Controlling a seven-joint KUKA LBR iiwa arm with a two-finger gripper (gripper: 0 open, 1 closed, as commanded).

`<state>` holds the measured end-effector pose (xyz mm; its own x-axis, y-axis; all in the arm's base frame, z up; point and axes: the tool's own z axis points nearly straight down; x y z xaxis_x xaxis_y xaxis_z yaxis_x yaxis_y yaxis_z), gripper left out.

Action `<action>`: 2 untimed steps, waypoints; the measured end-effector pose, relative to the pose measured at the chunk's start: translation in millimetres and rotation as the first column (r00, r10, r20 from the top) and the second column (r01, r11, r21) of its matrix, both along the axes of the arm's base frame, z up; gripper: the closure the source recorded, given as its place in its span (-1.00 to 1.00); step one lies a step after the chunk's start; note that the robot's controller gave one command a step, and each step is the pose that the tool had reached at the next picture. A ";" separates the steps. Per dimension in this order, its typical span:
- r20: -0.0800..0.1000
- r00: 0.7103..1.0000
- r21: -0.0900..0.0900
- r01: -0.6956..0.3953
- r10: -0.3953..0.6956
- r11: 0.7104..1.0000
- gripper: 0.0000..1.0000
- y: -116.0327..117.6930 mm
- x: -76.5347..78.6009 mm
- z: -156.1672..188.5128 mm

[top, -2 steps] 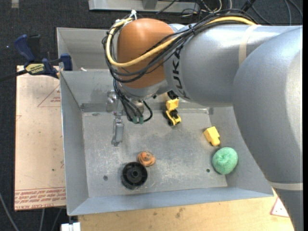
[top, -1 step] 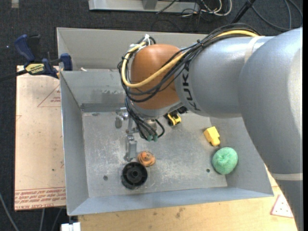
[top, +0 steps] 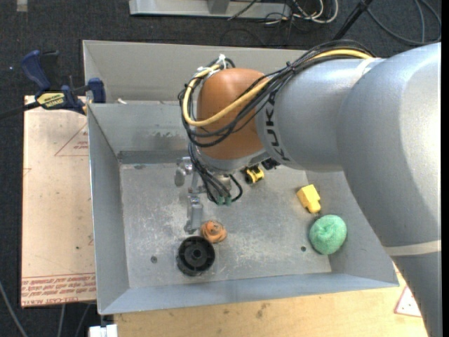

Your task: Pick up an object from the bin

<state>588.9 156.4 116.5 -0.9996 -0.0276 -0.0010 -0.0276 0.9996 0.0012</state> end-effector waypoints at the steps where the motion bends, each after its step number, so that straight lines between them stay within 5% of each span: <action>1: 0.000 1.000 0.000 0.016 -0.016 1.000 -1.00 -26.2 -30.3 -21.8; 2: -0.005 0.978 0.002 -0.211 0.211 0.978 -1.00 -30.9 -34.6 -33.4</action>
Offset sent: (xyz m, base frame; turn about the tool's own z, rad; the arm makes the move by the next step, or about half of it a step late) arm -0.0288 -0.0322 -0.0465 -0.2017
